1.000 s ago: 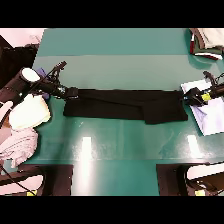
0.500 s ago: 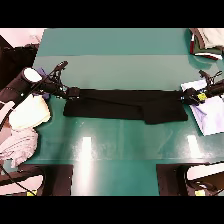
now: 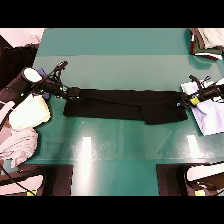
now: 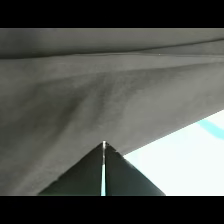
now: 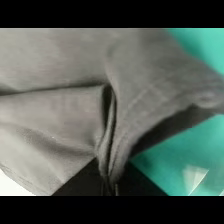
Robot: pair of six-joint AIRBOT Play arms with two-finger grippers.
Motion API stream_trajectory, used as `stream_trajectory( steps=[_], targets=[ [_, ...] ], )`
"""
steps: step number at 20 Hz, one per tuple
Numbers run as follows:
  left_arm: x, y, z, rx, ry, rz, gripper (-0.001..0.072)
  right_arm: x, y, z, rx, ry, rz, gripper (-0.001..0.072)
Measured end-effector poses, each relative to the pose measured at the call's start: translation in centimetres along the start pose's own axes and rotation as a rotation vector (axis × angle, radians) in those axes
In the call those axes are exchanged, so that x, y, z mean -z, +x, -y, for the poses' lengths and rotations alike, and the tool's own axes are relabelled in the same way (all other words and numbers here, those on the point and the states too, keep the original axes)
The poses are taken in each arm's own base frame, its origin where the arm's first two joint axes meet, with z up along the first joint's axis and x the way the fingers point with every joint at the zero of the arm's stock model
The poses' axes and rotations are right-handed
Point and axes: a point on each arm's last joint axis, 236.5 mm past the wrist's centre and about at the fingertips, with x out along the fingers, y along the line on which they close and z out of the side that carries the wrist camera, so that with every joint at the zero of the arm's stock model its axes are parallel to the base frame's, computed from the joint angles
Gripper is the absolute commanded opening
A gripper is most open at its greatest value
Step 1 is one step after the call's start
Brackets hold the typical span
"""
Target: Fold the shirts.
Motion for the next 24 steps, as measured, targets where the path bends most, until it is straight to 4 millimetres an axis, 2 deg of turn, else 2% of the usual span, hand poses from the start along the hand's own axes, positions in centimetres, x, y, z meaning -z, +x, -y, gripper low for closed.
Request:
stream_trajectory(
  steps=[4, 7, 10, 13, 15, 19, 24],
  targets=[
    [0.2, 0.6, 1.2, 0.012, 0.013, -0.008, 0.0023, -0.8, -1.9, -2.4, -0.006, -0.056, 0.072, 0.0024],
    [-0.5, 2.3, 4.0, 0.031, 0.073, 0.003, 0.0023, -1.0, -3.5, -5.5, 0.009, -0.113, 0.121, 0.0023],
    [-1.9, 5.0, 7.9, 0.066, 0.145, -0.001, 0.0023, -1.1, -5.0, -10.1, 0.017, -0.191, 0.154, 0.0022],
    [-2.3, 8.7, 11.5, 0.099, 0.206, -0.036, 0.0023, -1.3, -6.6, -15.8, 0.013, -0.291, 0.172, 0.0022],
    [-2.1, 11.4, 13.0, 0.112, 0.228, -0.067, 0.0023, -1.3, -7.6, -19.6, 0.007, -0.351, 0.188, 0.0022],
    [-1.8, 15.8, 14.0, 0.117, 0.221, -0.108, 0.0023, -1.2, -8.8, -26.8, -0.018, -0.469, 0.219, 0.0022],
    [-2.9, 17.7, 13.3, 0.103, 0.182, -0.089, 0.0023, -0.8, -7.8, -33.1, -0.051, -0.584, 0.184, 0.0022]
  ],
)
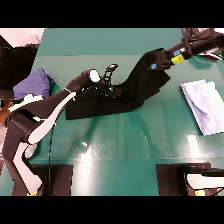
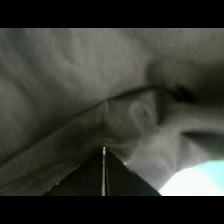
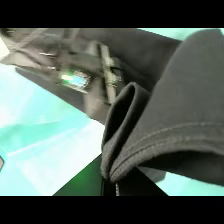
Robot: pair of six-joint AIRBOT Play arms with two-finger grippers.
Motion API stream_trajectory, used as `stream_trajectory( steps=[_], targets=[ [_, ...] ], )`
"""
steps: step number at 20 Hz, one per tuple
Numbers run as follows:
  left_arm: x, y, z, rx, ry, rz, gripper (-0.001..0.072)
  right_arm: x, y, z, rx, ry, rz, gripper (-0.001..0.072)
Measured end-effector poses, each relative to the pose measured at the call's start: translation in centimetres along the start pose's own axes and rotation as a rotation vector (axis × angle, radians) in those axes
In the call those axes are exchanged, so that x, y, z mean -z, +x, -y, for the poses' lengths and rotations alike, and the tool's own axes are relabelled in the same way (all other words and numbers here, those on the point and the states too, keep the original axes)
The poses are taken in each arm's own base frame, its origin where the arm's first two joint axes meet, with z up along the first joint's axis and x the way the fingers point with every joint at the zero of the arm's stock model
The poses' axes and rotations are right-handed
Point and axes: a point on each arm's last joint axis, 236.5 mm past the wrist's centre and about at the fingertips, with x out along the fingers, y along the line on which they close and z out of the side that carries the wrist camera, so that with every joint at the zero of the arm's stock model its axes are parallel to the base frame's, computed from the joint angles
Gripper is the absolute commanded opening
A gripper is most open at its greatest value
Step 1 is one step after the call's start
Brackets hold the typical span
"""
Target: Fold the shirts.
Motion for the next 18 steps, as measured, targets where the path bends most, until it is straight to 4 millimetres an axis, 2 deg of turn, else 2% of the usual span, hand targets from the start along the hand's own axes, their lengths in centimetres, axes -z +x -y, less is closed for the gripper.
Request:
stream_trajectory(
  steps=[5, 9, 13, 15, 18],
  targets=[
    [-0.8, -1.0, -2.6, -0.015, -0.059, 0.003, 0.0023, -1.8, 3.0, -3.8, -0.048, -0.085, -0.028, 0.0022],
    [-1.6, -4.4, -5.2, -0.016, -0.072, -0.034, 0.0022, -1.9, 6.3, -5.7, -0.076, -0.106, -0.041, 0.0022],
    [-4.0, -11.2, -7.5, -0.041, -0.041, 0.011, 0.0022, -2.0, 9.0, -7.8, -0.102, -0.148, -0.035, 0.0022],
    [-5.1, -15.8, -8.8, -0.092, -0.013, 0.062, 0.0023, -1.9, 10.3, -8.7, -0.114, -0.167, -0.039, 0.0023],
    [-5.7, -22.7, -10.8, -0.194, 0.014, 0.128, 0.0024, -1.9, 12.8, -10.4, -0.159, -0.197, -0.038, 0.0024]
  ],
)
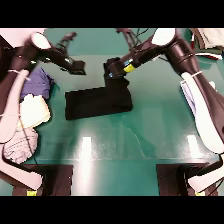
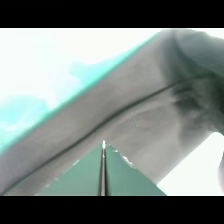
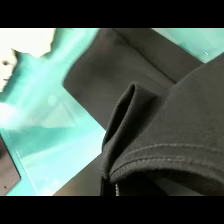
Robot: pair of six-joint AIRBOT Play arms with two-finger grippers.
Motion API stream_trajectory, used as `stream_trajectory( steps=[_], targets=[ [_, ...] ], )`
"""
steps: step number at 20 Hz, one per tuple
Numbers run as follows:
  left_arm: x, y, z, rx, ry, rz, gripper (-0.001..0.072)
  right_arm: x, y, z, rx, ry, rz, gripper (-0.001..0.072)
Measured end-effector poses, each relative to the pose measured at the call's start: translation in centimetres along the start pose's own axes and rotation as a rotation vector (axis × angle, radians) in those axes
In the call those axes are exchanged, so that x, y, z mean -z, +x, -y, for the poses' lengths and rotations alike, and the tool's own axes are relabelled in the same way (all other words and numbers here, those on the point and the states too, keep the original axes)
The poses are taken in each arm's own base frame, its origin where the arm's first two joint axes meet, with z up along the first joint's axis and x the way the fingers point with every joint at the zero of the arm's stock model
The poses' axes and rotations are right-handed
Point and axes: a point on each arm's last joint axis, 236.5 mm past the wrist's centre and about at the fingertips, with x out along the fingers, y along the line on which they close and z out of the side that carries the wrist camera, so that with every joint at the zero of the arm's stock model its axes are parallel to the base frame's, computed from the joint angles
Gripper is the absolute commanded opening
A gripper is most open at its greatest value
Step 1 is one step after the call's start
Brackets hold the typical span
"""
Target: Fold the shirts.
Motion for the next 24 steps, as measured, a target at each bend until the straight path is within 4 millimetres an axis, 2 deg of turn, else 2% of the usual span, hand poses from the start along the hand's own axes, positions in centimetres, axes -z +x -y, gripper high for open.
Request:
stream_trajectory(
  steps=[3, 4, 5, 6, 8, 10, 11, 13, 14, 15, 19, 20, 21, 22, 24],
  targets=[
    [-0.5, -5.6, -2.6, -0.091, 0.001, 0.063, 0.0024, -0.8, 3.5, -1.5, -0.073, -0.028, 0.016, 0.0036],
    [-0.7, -7.3, -3.1, -0.114, 0.002, 0.084, 0.0024, -1.1, 4.9, -1.9, -0.091, -0.043, 0.021, 0.0150],
    [-0.6, -8.6, -3.6, -0.132, -0.001, 0.099, 0.0024, -1.3, 6.5, -2.5, -0.112, -0.062, 0.027, 0.0361],
    [-0.6, -9.7, -3.9, -0.149, -0.004, 0.112, 0.0024, -1.5, 8.2, -3.2, -0.137, -0.079, 0.035, 0.0466],
    [-0.5, -11.1, -4.1, -0.164, -0.004, 0.126, 0.0024, -1.6, 11.4, -5.2, -0.204, -0.113, 0.063, 0.0469],
    [-0.3, -11.8, -4.2, -0.172, -0.005, 0.128, 0.0024, -1.9, 13.3, -7.4, -0.264, -0.151, 0.113, 0.0468],
    [-0.2, -12.0, -4.4, -0.177, -0.007, 0.127, 0.0024, -1.9, 13.5, -7.8, -0.275, -0.168, 0.125, 0.0450],
    [0.1, -12.2, -4.3, -0.178, -0.007, 0.115, 0.0024, -1.9, 12.7, -7.3, -0.259, -0.192, 0.130, 0.0436],
    [0.3, -12.3, -4.2, -0.176, -0.007, 0.109, 0.0024, -1.4, 11.8, -6.4, -0.240, -0.195, 0.110, 0.0436],
    [0.4, -12.3, -4.2, -0.176, -0.007, 0.104, 0.0024, -0.8, 10.9, -4.5, -0.202, -0.186, 0.084, 0.0436],
    [0.7, -12.4, -4.3, -0.177, -0.008, 0.093, 0.0024, 2.8, 5.7, 5.2, -0.034, 0.000, 0.007, 0.0443],
    [0.7, -12.4, -4.2, -0.177, -0.008, 0.093, 0.0024, 3.9, 4.2, 7.9, 0.006, 0.073, 0.002, 0.0502],
    [0.7, -12.4, -4.3, -0.177, -0.008, 0.094, 0.0024, 5.1, 3.0, 10.1, 0.037, 0.140, 0.002, 0.0635],
    [0.7, -12.4, -4.3, -0.178, -0.008, 0.093, 0.0024, 6.3, 2.2, 12.0, 0.060, 0.198, -0.001, 0.0682],
    [0.7, -12.4, -4.3, -0.177, -0.008, 0.096, 0.0024, 8.7, 1.2, 15.4, 0.095, 0.316, 0.003, 0.0681]
  ],
)
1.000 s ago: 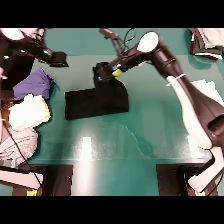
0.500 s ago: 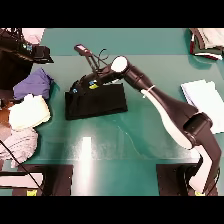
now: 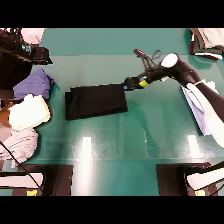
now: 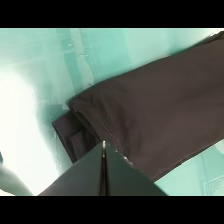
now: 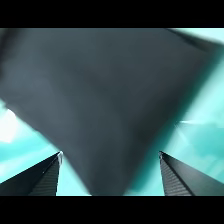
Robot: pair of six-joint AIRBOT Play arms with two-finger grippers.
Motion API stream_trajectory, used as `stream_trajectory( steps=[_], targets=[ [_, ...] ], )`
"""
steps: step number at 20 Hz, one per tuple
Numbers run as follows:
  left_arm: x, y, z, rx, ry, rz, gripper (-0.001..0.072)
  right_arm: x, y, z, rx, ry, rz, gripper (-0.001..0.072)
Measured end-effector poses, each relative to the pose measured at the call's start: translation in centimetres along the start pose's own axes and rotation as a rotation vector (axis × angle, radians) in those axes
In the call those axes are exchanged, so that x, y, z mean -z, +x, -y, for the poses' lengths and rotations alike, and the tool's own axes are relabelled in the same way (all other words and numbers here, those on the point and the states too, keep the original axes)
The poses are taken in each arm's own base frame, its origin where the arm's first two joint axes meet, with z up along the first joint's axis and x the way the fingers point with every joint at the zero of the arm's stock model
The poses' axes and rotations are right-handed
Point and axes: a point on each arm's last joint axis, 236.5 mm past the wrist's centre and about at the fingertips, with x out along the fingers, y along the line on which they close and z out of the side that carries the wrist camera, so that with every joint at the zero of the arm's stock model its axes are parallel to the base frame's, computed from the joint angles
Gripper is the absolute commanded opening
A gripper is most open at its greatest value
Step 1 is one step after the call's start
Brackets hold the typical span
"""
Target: Fold the shirts.
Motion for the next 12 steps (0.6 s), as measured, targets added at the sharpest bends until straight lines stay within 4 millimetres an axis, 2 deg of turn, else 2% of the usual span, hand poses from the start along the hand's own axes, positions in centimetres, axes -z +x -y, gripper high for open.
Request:
stream_trajectory(
  steps=[2, 6, 8, 10, 12],
  targets=[
    [0.0, 0.0, 0.0, 0.000, 0.000, 0.001, 0.0024, 1.2, 0.4, 2.4, -0.003, 0.099, -0.003, 0.0680],
    [0.0, 0.0, 0.0, 0.001, -0.001, 0.002, 0.0024, 2.7, 3.3, 3.6, -0.069, 0.237, -0.032, 0.0677],
    [0.0, 0.0, 0.0, 0.001, -0.001, 0.002, 0.0024, 2.8, 5.3, 2.8, -0.116, 0.273, -0.050, 0.0666],
    [0.0, 0.0, 0.0, 0.002, -0.001, 0.000, 0.0024, 2.4, 7.3, 1.1, -0.168, 0.277, -0.069, 0.0626],
    [0.1, 0.0, 0.1, 0.003, -0.001, -0.003, 0.0024, 2.1, 9.0, -0.5, -0.190, 0.243, -0.088, 0.0467]
  ],
)
